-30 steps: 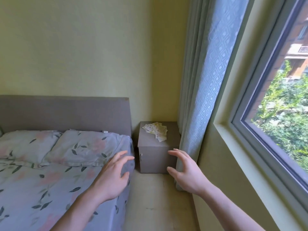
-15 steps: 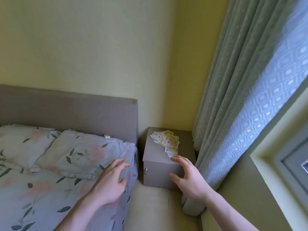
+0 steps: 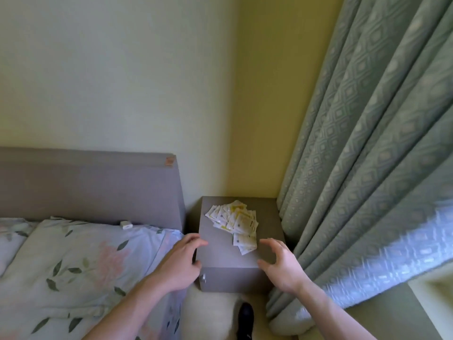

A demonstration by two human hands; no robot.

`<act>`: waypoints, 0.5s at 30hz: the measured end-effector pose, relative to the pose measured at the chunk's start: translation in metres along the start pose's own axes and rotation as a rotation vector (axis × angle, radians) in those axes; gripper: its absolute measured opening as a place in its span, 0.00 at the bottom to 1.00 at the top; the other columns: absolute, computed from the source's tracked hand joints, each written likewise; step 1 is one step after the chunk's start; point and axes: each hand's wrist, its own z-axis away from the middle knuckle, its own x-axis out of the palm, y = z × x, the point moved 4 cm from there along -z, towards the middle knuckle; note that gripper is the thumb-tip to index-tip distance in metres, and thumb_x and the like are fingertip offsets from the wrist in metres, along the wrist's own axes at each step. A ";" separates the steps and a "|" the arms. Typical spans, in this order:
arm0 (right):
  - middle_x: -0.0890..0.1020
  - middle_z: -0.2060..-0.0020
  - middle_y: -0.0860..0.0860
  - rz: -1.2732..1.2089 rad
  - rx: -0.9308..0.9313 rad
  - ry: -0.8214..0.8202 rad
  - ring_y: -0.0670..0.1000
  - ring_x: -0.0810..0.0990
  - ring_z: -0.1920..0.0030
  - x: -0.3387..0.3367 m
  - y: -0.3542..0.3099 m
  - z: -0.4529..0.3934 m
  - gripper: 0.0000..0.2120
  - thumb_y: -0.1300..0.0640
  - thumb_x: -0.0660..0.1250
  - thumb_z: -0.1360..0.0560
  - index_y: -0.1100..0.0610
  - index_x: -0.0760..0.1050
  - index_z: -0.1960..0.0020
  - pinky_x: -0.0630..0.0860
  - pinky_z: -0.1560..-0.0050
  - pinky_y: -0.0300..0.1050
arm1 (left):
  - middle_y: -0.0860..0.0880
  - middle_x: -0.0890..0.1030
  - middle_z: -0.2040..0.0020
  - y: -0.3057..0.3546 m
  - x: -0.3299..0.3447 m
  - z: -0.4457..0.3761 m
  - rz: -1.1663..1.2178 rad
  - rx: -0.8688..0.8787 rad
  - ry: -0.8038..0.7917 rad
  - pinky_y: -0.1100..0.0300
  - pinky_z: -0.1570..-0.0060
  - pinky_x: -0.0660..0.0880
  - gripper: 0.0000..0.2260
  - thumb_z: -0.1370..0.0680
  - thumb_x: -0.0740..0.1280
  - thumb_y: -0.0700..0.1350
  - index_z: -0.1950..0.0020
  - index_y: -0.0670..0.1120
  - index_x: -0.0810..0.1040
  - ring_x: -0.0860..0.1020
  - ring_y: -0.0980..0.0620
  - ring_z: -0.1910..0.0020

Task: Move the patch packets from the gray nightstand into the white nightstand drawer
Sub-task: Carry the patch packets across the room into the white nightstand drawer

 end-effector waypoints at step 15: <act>0.71 0.35 0.48 -0.075 0.222 -0.142 0.45 0.71 0.42 0.025 0.088 -0.271 0.21 0.55 0.70 0.22 0.52 0.72 0.30 0.66 0.43 0.34 | 0.59 0.70 0.32 -0.053 0.049 -0.230 0.013 -0.178 -0.143 0.68 0.32 0.64 0.22 0.25 0.65 0.43 0.30 0.54 0.73 0.71 0.59 0.32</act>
